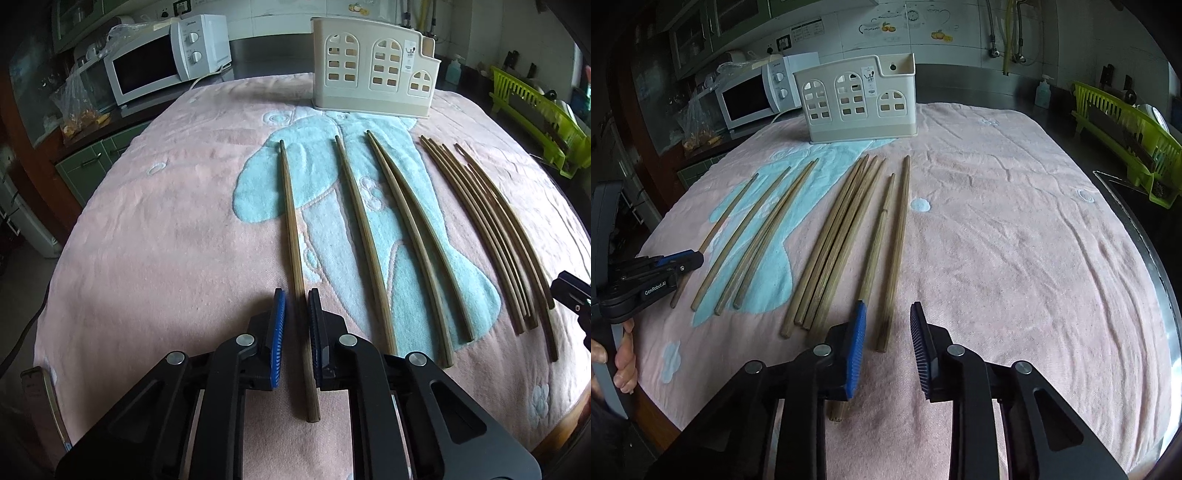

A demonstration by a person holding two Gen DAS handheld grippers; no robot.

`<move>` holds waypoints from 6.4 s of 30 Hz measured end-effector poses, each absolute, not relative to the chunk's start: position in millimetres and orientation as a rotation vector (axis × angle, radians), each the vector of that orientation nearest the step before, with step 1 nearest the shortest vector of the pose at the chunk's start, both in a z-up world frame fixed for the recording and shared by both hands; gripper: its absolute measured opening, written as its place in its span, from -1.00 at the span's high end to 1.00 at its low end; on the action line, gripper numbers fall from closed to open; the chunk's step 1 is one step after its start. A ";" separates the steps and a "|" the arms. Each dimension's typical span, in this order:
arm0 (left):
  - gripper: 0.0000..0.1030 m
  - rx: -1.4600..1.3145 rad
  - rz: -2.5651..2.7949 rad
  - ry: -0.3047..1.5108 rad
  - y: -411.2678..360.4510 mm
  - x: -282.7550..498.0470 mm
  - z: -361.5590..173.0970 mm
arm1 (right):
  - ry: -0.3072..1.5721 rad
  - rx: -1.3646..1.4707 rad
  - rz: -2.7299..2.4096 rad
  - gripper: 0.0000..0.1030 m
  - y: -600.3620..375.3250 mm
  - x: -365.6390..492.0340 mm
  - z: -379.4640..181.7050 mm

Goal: Organize utensils
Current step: 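Close the left tool on one chopstick while the right tool grasps another chopstick, then lift the left tool's chopstick over the white holder while the right tool carries its chopstick there, then open the left tool to drop its chopstick in the holder while the right tool releases its own, then lower the left tool onto another chopstick while the right tool grasps another chopstick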

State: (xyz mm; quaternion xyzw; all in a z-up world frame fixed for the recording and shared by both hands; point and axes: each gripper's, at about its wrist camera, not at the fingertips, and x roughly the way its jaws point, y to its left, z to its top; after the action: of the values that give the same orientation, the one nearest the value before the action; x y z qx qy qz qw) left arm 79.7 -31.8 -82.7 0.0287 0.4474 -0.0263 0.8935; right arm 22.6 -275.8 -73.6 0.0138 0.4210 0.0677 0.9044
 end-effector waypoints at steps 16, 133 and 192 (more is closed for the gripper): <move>0.90 -0.033 -0.126 0.888 -11.4 78.9 -69.1 | 0.836 0.013 0.093 0.87 -277.3 18.3 -70.3; 0.83 -0.028 -0.215 0.497 -67.4 318.8 140.9 | 0.569 -0.115 0.217 0.60 -278.2 250.4 160.9; 0.66 -0.025 -0.271 0.920 -50.1 74.3 -81.6 | 0.896 -0.021 0.163 0.61 -259.1 3.2 -83.7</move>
State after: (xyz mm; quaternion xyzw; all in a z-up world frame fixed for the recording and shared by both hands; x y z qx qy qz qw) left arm 74.3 -50.1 -81.6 -0.0119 0.4424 -0.1303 0.8872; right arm 3.2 -259.1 -83.7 -0.0101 0.4325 0.0788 0.8981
